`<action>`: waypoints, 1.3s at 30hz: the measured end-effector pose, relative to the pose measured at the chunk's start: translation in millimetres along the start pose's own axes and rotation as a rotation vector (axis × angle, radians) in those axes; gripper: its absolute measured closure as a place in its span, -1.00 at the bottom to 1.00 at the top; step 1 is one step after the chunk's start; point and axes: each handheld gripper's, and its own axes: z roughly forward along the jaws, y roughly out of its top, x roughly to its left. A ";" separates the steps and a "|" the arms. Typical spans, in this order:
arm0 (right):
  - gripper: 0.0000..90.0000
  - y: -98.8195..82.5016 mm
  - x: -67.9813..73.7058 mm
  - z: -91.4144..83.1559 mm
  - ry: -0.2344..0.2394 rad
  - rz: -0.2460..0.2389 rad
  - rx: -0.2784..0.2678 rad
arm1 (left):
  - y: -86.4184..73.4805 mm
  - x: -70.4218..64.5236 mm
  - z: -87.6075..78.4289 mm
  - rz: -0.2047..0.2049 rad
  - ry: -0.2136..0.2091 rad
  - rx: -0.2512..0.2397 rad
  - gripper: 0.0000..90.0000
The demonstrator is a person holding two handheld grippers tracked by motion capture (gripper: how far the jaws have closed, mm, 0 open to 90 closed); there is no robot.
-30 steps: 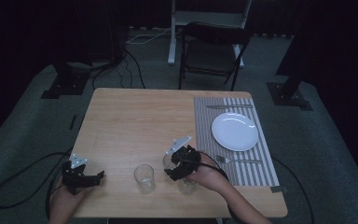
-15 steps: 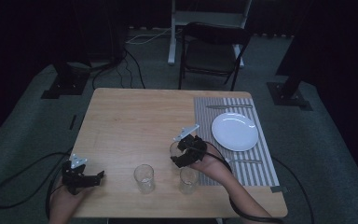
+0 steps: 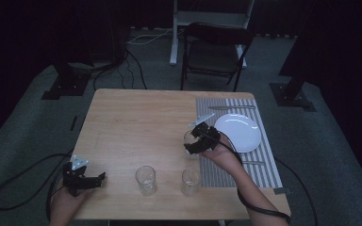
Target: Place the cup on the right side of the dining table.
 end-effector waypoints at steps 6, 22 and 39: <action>-0.38 4.5 -22.6 -2.7 -0.055 0.043 0.003 | 0.0 0.0 0.0 0.000 0.000 0.000 -1.00; -0.38 23.6 -78.5 9.1 -0.173 0.167 0.001 | 0.0 0.0 0.0 -0.001 -0.001 0.000 -0.99; -0.38 40.3 -124.3 25.7 -0.250 0.311 -0.010 | 0.0 -0.1 0.0 0.000 -0.001 0.000 -0.99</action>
